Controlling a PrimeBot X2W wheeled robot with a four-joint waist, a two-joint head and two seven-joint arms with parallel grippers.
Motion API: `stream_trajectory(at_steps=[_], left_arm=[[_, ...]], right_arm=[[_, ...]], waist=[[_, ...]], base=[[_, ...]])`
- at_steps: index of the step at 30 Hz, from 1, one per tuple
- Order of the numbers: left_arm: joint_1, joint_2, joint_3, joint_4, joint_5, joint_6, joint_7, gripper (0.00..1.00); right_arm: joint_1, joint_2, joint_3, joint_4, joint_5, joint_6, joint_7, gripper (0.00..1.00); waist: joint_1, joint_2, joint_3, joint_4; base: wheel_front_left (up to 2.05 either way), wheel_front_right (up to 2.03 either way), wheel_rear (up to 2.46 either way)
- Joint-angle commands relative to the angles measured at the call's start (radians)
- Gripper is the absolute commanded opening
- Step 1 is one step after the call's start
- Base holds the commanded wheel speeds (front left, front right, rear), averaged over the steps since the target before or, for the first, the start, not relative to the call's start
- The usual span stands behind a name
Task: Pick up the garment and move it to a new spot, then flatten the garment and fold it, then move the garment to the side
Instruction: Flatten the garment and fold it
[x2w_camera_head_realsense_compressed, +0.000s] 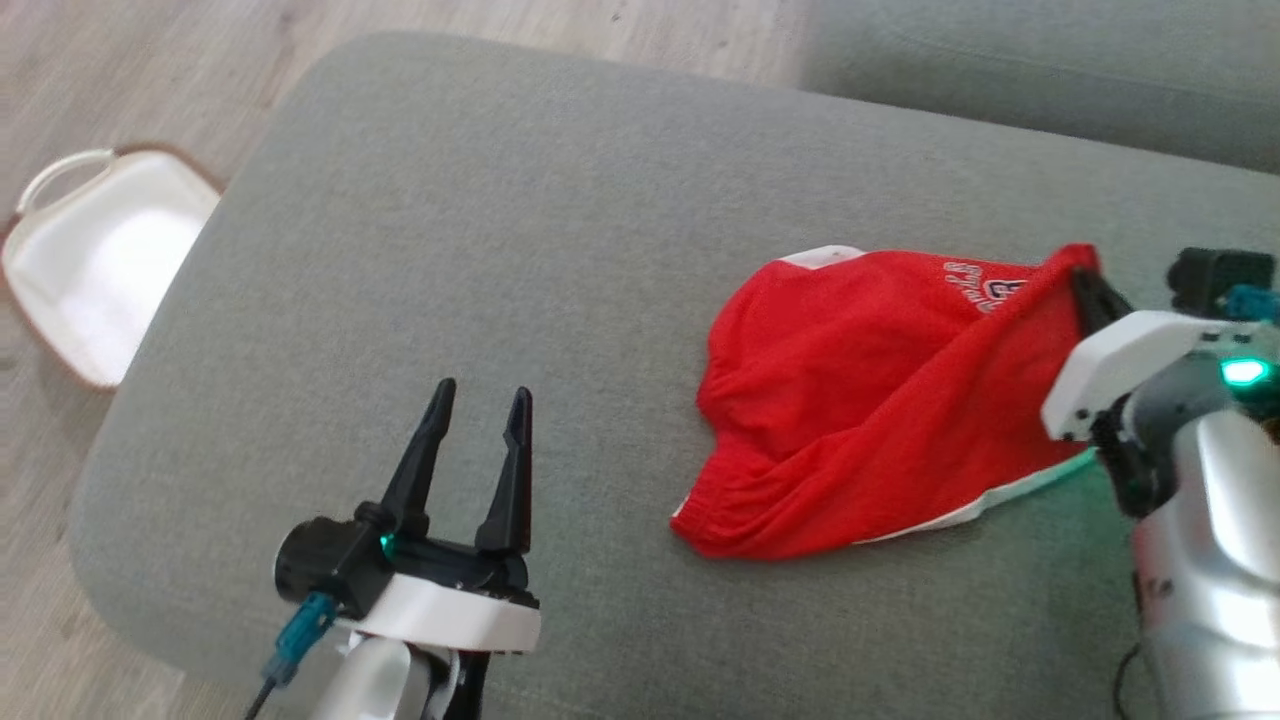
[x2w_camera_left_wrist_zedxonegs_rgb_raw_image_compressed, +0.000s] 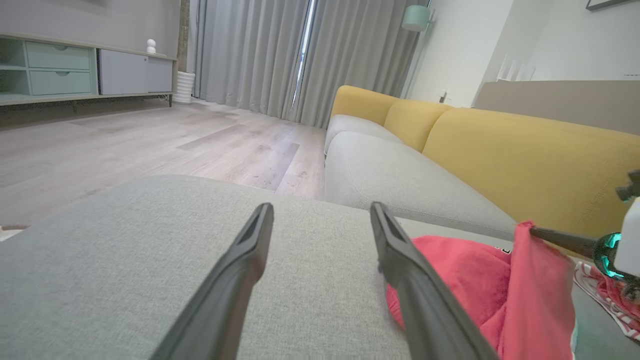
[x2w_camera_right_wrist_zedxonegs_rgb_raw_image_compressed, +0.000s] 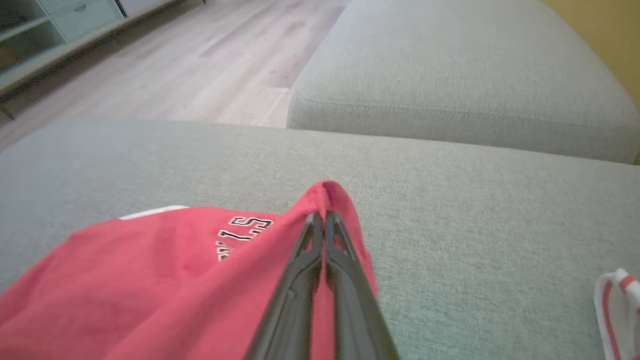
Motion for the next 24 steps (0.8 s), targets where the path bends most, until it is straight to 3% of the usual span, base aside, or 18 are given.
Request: stream_trajectory(at_steps=[1,15,16,24], left_arm=[[-0.043,0.000,0.026,-0.031,-0.004,0.008,-0.008,1.00],[-0.073,0.000,0.011,-0.034,-0.020,0.019,-0.008,1.00],[-0.074,0.000,0.012,-0.034,-0.020,0.020,-0.008,1.00],[-0.062,0.000,0.033,-0.029,-0.008,0.022,-0.008,1.00]], right_arm=[[-0.052,-0.012,0.009,-0.009,-0.017,-0.001,-0.006,0.00],[-0.217,-0.047,-0.154,0.328,-0.217,-0.001,-0.073,0.00],[-0.222,-0.043,-0.157,0.341,-0.229,-0.001,-0.084,0.99],[-0.230,0.004,-0.147,0.367,-0.222,-0.001,-0.232,1.00]], waist=[[-0.0002,0.0000,0.019,0.022],[-0.0002,0.0000,0.066,0.036],[-0.0002,0.0000,0.065,0.031],[-0.0002,0.0000,0.019,-0.036]], base=[[0.00,0.00,0.00],[0.00,0.00,0.00],[0.00,0.00,0.00],[0.00,0.00,0.00]])
